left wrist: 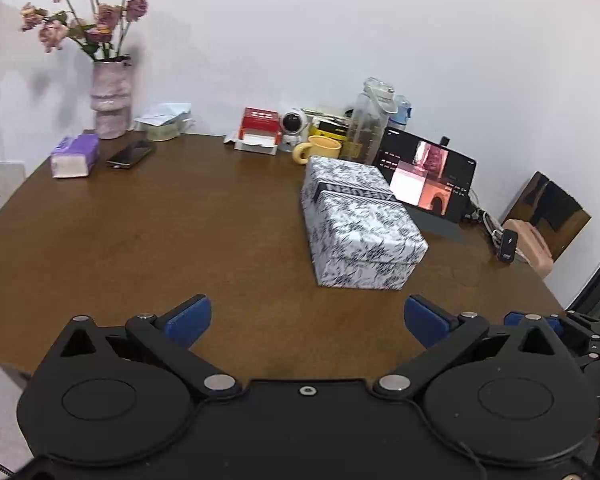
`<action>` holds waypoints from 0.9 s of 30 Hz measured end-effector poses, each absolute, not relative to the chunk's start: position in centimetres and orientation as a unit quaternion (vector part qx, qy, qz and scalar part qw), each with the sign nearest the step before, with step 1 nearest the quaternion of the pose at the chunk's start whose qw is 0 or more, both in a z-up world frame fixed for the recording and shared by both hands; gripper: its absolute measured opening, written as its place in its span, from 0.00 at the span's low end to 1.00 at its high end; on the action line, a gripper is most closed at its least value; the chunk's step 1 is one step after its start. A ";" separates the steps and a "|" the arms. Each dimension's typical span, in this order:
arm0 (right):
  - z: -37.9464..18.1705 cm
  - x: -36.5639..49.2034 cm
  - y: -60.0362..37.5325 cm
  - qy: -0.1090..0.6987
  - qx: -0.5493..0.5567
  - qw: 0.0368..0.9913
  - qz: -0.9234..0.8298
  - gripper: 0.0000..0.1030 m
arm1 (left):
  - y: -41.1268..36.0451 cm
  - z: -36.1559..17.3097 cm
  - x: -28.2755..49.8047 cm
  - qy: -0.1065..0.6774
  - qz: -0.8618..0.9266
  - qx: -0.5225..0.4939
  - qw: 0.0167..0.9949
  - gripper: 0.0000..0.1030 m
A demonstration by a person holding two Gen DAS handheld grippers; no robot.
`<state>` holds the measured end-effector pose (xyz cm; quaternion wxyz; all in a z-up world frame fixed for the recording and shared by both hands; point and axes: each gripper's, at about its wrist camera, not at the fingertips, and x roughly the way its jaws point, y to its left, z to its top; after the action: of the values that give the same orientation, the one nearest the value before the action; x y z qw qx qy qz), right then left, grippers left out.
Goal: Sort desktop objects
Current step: 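Open both grippers and withdraw them from the closed box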
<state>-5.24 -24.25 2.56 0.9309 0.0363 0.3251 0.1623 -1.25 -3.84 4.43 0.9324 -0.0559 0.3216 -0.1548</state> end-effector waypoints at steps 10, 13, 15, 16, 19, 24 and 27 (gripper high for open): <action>3.1 -8.4 -23.9 0.326 0.037 0.932 0.152 1.00 | -3.2 5.0 -4.7 0.316 -0.137 -0.041 0.938 1.00; 3.1 -9.0 -24.0 0.324 0.038 0.933 0.150 1.00 | -3.1 5.0 -5.5 0.314 -0.137 -0.042 0.939 1.00; 3.1 -9.3 -24.0 0.325 0.038 0.933 0.149 1.00 | -3.1 5.0 -5.7 0.317 -0.137 -0.045 0.937 1.00; 3.1 -9.5 -24.0 0.326 0.038 0.933 0.149 1.00 | -3.1 4.9 -5.8 0.318 -0.137 -0.045 0.937 1.00; 3.1 -9.9 -24.1 0.327 0.037 0.933 0.146 1.00 | -3.1 4.8 -6.2 0.319 -0.134 -0.047 0.937 1.00; 3.3 -10.4 -24.3 0.327 0.040 0.933 0.144 1.00 | -3.1 4.9 -6.7 0.321 -0.132 -0.044 0.937 1.00; 3.3 -10.6 -24.2 0.325 0.041 0.934 0.144 1.00 | -3.0 5.0 -7.1 0.321 -0.132 -0.042 0.937 1.00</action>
<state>-10.60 -24.24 3.35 0.9337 0.0407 0.3253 0.1436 -7.09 -3.04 4.97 0.9369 -0.0425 0.3206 -0.1323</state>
